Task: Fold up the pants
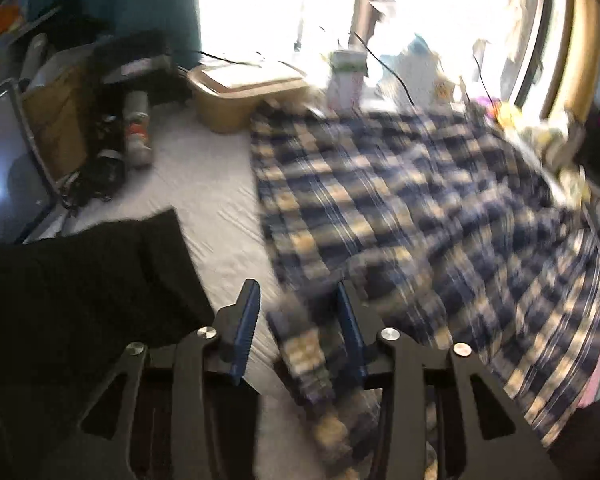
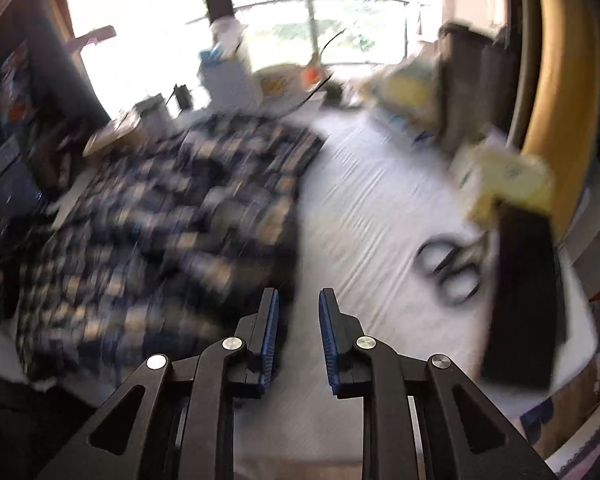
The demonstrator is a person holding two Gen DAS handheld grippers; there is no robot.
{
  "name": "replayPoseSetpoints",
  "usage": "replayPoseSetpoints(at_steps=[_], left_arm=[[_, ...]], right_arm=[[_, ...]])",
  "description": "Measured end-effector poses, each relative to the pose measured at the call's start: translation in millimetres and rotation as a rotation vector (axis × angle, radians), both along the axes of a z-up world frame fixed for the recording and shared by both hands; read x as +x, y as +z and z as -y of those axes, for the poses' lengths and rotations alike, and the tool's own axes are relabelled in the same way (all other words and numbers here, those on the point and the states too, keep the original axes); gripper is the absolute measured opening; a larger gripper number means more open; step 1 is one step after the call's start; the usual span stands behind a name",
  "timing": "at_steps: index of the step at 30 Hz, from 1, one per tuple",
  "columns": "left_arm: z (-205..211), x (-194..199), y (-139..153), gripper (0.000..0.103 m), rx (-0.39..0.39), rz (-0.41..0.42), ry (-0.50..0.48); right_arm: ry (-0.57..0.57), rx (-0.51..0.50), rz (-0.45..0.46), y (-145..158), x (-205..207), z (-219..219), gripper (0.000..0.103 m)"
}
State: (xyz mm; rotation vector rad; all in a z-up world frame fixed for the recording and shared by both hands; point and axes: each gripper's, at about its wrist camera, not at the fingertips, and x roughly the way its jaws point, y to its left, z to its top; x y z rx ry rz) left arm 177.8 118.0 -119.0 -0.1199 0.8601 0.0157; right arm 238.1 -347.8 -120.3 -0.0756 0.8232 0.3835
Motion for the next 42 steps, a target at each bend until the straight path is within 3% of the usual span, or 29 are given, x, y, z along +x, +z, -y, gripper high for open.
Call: replayPoseSetpoints(at_steps=[2,5,6,10,14,18,20,23,27,32,38,40,42], left_arm=[[-12.2,7.5,5.9,0.042,-0.006,0.018,0.03],[-21.9,26.2,9.3,0.043,-0.028,0.038,0.04],[-23.1,33.1,8.8,0.043,-0.039,0.038,0.042],[-20.4,65.0,0.8,0.043,-0.075,0.018,0.047],[-6.6,88.1,-11.7,0.043,-0.088,-0.009,0.017],[0.0,100.3,-27.6,0.043,-0.068,-0.053,0.013],[0.2,102.7,-33.0,0.043,-0.052,-0.07,0.015],[1.4,104.7,-33.6,0.043,-0.028,-0.069,0.004],[0.0,112.1,-33.5,0.043,-0.023,-0.079,0.006],[0.0,118.8,-36.8,0.043,0.063,-0.074,0.015],[-16.2,128.3,-35.5,0.043,0.032,-0.074,0.036],[-21.9,126.4,-30.9,0.043,-0.004,-0.068,0.055],[-23.5,120.1,-24.7,0.043,-0.02,-0.047,0.055]], right_arm=[[0.03,-0.038,0.022,8.2,22.1,-7.6,0.033],[0.061,-0.064,0.039,12.9,59.1,-21.6,0.066],[0.071,-0.063,0.041,13.6,74.8,-27.3,0.066],[0.133,-0.077,0.022,8.5,130.6,-59.0,0.066],[0.15,-0.117,-0.045,-14.8,184.1,-85.2,0.066],[0.139,-0.173,-0.117,-39.6,213.9,-99.5,0.066],[0.17,-0.221,-0.082,-44.4,216.2,-110.6,0.066],[0.224,-0.252,-0.048,-42.0,214.2,-121.1,0.029],[0.204,-0.365,0.046,-40.7,219.8,-130.7,0.017],[0.141,-0.352,0.079,-35.5,250.2,-121.8,0.017],[0.13,-0.377,0.084,-38.4,265.6,-129.8,0.019],[0.108,-0.359,0.087,-34.2,261.4,-125.8,0.029],[0.087,-0.312,0.107,-21.4,248.4,-114.7,0.048]])
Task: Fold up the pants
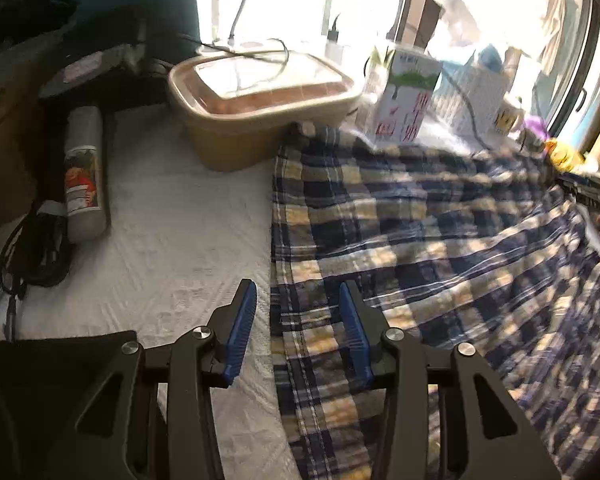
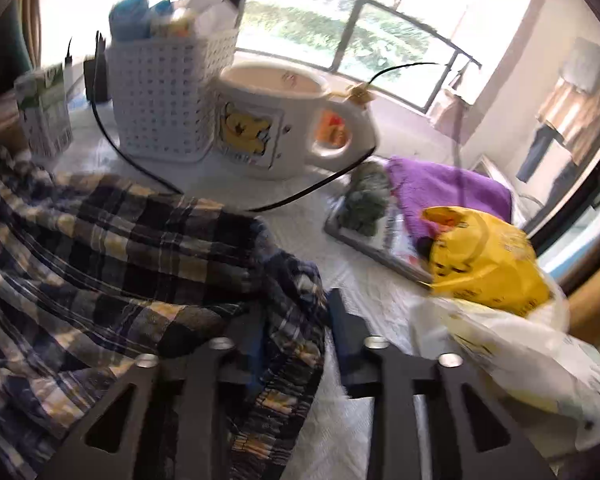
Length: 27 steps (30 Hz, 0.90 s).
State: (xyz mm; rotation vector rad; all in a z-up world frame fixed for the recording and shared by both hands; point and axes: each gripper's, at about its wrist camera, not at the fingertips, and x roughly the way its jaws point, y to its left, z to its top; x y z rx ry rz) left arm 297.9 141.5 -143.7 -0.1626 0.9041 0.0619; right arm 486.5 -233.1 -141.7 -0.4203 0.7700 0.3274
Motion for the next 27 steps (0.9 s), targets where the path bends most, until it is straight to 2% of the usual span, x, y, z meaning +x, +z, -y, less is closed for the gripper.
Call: replayPoseSetpoints(at_steps=[6,12,15,19,23,27], left_arm=[[9.7,-30.1,15.8,0.043,-0.004,0.043,-0.037],[39.1,-70.7,18.8,0.043,-0.045,0.05,-0.102],[55.3,-94.8,17.5,0.043,-0.067,0.052,-0.139],[72.0,-127.1,20.5,0.043,-0.079,0.056,-0.172],[78.5,-150.6,21.8,0.043,-0.09,0.053,-0.175],[83.1,-166.8,20.8,0.043,-0.08,0.044,-0.17]], right_arm=[[-0.019,0.094,0.019,26.5,-62.5,36.9,0.048],[-0.038,0.131,0.016,29.3,-144.7,73.7,0.048],[-0.05,0.133,0.0,20.3,-183.7,89.9,0.048],[-0.054,0.078,-0.032,-0.8,-224.9,103.0,0.049],[-0.037,0.083,-0.081,-18.6,-255.1,116.4,0.06],[0.04,0.123,-0.098,-32.3,-275.7,109.6,0.064]])
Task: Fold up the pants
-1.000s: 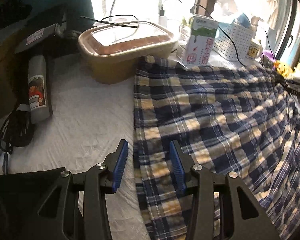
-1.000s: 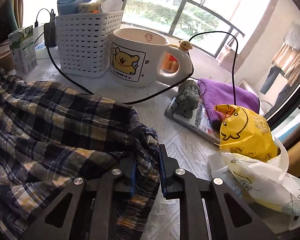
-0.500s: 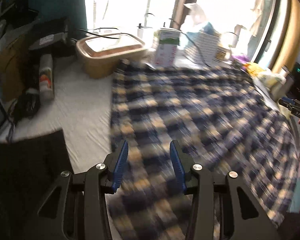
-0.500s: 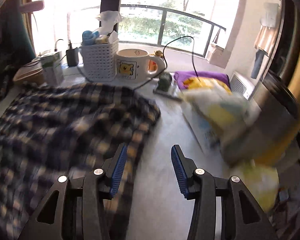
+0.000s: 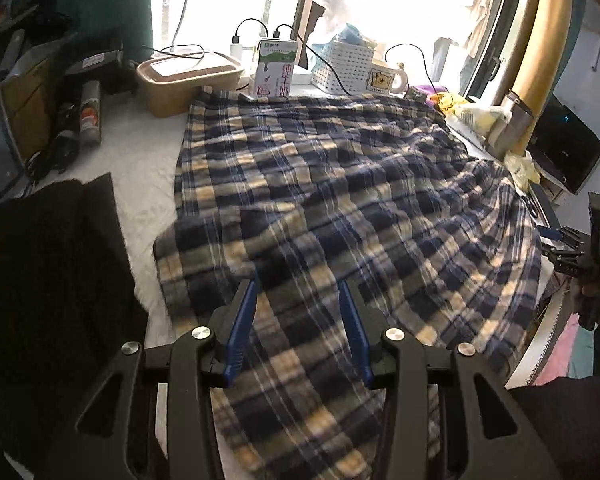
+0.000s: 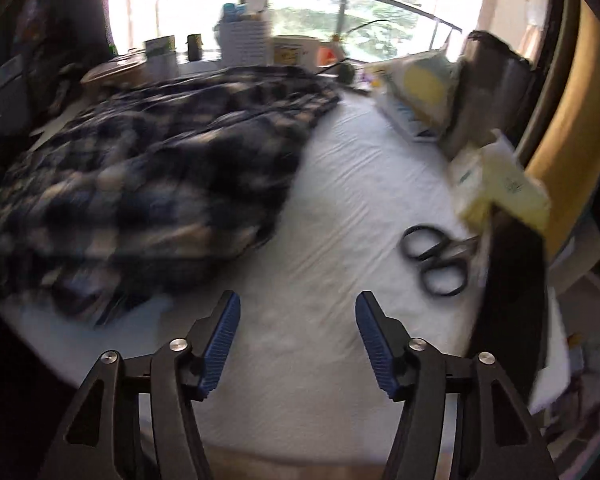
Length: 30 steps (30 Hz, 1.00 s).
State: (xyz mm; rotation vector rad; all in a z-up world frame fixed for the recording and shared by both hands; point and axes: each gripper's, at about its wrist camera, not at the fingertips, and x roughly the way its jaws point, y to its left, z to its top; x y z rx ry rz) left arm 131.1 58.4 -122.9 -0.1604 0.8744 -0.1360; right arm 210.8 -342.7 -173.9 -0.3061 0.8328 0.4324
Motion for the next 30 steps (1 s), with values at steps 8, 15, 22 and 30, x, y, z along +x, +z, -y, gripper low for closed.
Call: replayPoseSetpoints(at_steps=[8,15,22,30], left_arm=[[9.3,-32.9,10.1,0.043,-0.03,0.035,-0.021],[14.7,-61.6,13.2,0.075,-0.227,0.064,-0.15],[21.2,-75.4,8.5,0.075,-0.231,0.067,-0.147],[24.5,-70.5,-15.3,0.075,-0.117,0.038,-0.083]], right_arm=[[0.076,0.194,0.023,-0.1,6.4,-26.6,0.072],[0.084,0.348,-0.03,5.2,17.1,-42.1,0.022],[0.139,0.415,0.088,51.3,3.9,-57.9,0.003],[0.127,0.379,0.192,89.5,-12.8,-57.8,0.003]])
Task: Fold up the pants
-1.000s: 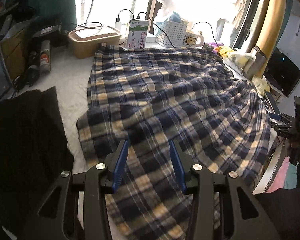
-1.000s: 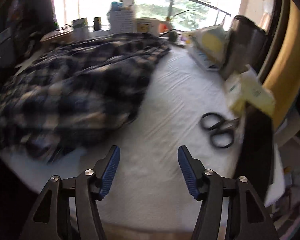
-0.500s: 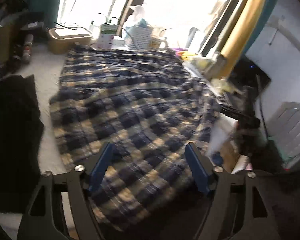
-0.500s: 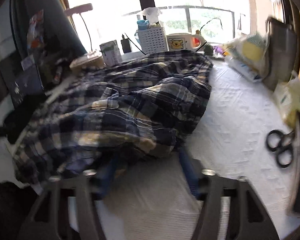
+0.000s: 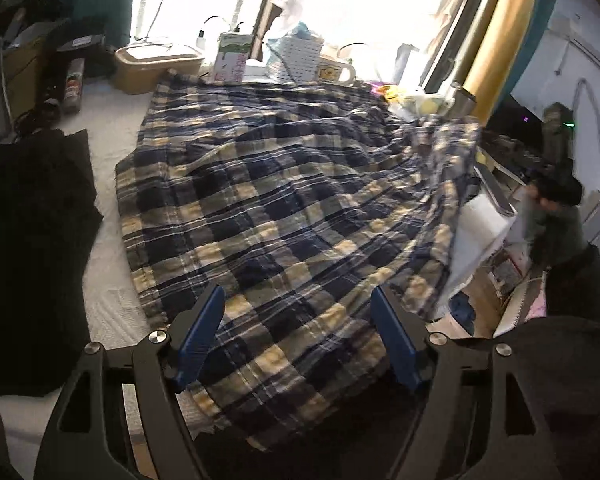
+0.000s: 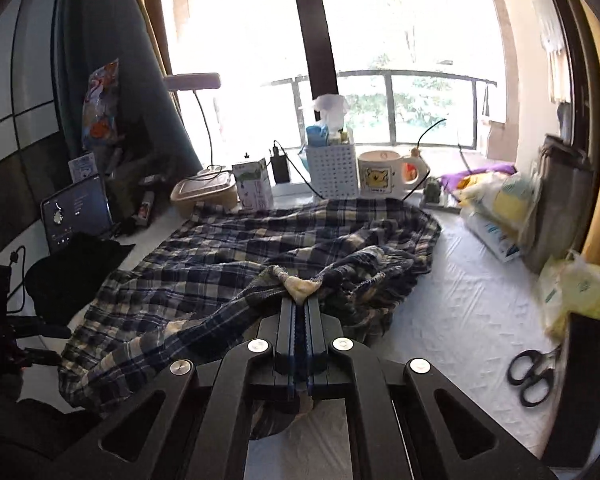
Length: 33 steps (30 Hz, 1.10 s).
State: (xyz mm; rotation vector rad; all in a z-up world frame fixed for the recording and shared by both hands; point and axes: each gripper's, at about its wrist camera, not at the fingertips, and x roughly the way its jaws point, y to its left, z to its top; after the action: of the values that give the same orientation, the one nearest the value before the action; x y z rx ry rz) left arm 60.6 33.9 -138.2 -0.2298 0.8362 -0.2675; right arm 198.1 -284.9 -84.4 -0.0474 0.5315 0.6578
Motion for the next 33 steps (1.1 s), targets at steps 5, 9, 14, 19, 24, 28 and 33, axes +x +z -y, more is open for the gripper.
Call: replayPoseSetpoints(at_steps=[5,9,14,19,24,28,33], left_arm=[[-14.7,12.5,-16.5,0.075,0.04,-0.06,0.097],[-23.3,13.7,-14.2,0.075,0.035,-0.05,0.127],[-30.0,16.6,-3.9,0.075,0.062,-0.013,0.163],[-35.3,31.5,7.3,0.075,0.099,0.018,0.175],[-36.1,49.6,14.5,0.075,0.132,0.041,0.17],[-36.6,60.3,13.8,0.075,0.136,0.035,0.173],[-38.0,66.1,5.7,0.075,0.122,0.005,0.183]], right_arm=[[0.053,0.018,0.061,20.5,-9.4,-6.0,0.003],[0.094,-0.043,0.064,14.3,-3.0,-33.7,0.003],[0.155,-0.107,-0.006,-21.1,2.6,-72.8,0.042],[0.242,-0.131,-0.044,-44.0,-13.5,-88.9,0.103],[0.231,-0.068,-0.006,-25.6,-27.7,-55.7,0.103],[0.101,-0.063,0.041,-7.5,-18.0,-12.4,0.103],[0.013,-0.199,0.031,-14.8,15.8,-5.7,0.068]])
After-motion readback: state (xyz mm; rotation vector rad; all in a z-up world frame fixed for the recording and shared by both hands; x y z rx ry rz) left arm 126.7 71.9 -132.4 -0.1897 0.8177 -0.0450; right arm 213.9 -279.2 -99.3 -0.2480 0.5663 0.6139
